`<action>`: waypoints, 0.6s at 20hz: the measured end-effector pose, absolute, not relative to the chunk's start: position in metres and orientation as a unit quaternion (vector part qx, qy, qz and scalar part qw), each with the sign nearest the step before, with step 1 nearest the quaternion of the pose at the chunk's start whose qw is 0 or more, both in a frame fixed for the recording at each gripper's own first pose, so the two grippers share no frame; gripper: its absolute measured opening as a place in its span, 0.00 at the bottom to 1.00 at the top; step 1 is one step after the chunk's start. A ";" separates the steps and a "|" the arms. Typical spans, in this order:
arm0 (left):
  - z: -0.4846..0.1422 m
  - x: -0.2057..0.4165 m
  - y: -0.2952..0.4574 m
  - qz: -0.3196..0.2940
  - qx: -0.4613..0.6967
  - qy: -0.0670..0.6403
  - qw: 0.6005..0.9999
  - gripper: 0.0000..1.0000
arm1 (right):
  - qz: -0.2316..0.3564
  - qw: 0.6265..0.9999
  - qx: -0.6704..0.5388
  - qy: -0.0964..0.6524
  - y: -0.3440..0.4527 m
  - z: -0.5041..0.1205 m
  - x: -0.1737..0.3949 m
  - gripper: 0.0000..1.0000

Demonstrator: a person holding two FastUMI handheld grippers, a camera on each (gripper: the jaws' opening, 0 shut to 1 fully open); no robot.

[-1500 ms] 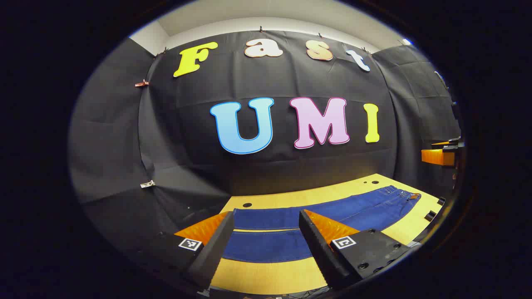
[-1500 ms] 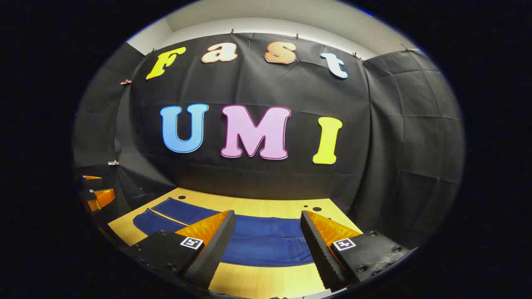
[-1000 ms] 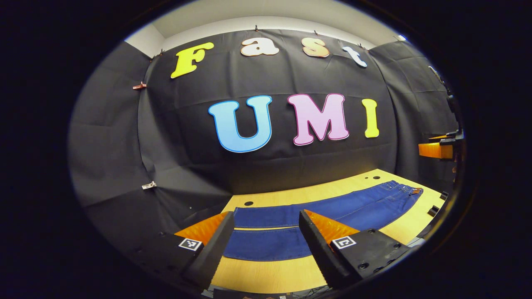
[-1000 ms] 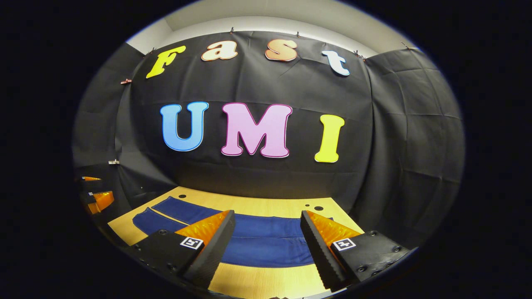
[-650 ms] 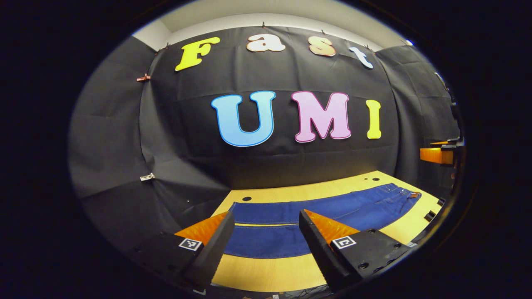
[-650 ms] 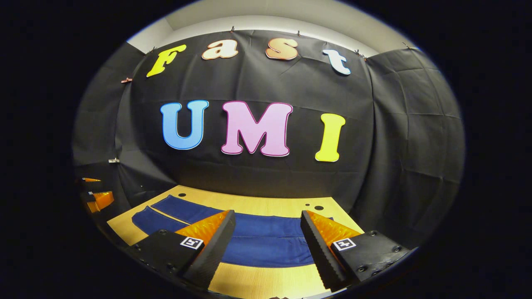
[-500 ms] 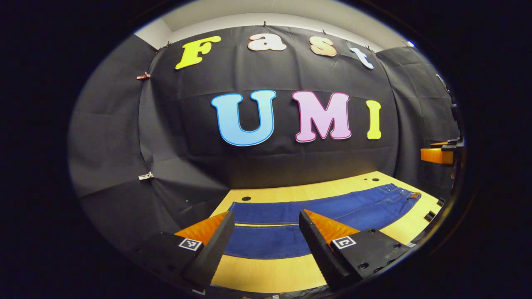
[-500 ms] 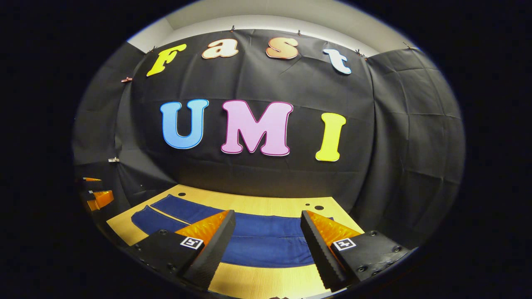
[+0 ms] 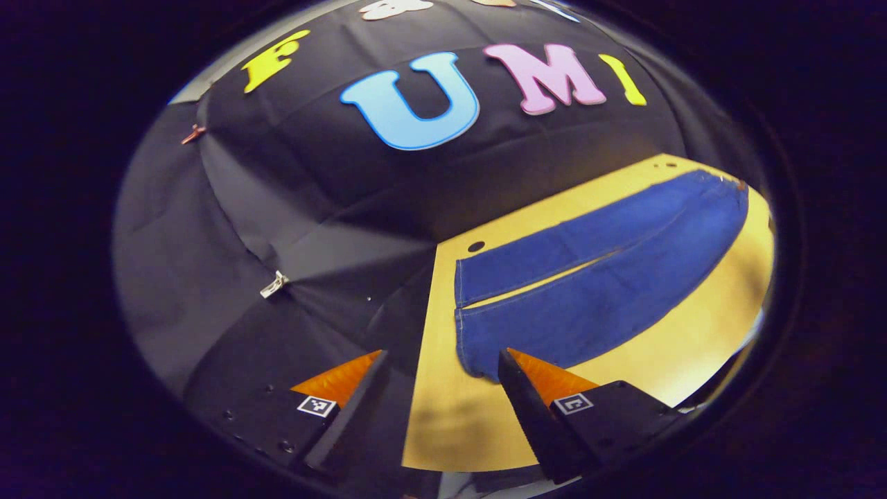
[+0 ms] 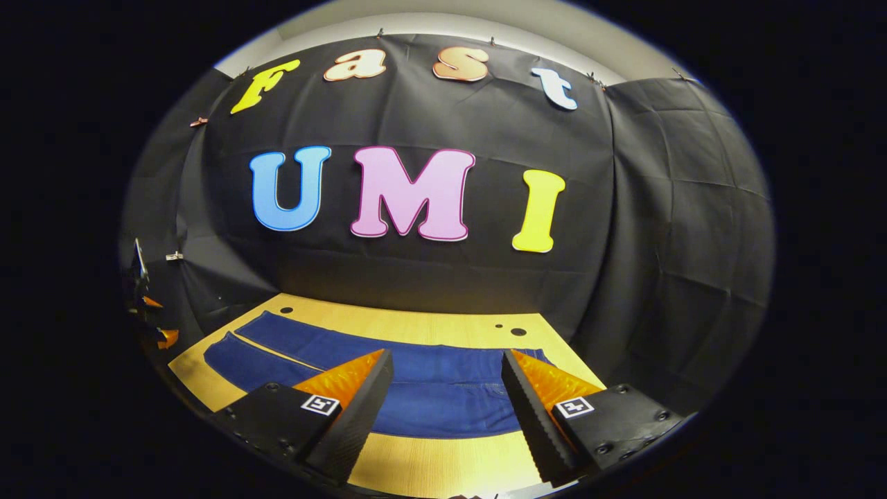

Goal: Grasp the waist and the cuffs of the jeans and fold them to make the two legs overlap; first hold the waist and fold one-third of the jeans toward the cuffs, then hold the cuffs and fold the remaining one-third in the same direction to finish folding.

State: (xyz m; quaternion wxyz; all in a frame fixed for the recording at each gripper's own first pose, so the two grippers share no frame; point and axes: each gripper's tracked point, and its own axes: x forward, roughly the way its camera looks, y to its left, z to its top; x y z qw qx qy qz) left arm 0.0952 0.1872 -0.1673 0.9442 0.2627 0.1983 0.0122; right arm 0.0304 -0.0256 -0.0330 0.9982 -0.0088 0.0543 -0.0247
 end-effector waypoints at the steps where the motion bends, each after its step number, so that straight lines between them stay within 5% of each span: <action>1: -0.179 0.104 0.192 -0.019 0.318 0.208 0.925 0.98 | -0.030 0.998 -0.013 0.058 -0.029 -0.035 0.032 0.96; 7: -0.257 0.143 0.187 -0.187 0.543 0.233 0.785 0.97 | -0.055 0.993 -0.047 0.095 -0.052 -0.055 0.034 0.96; 12: -0.297 0.172 0.174 -0.232 0.590 0.237 0.737 0.97 | -0.096 0.986 -0.065 0.116 -0.097 -0.065 0.036 0.96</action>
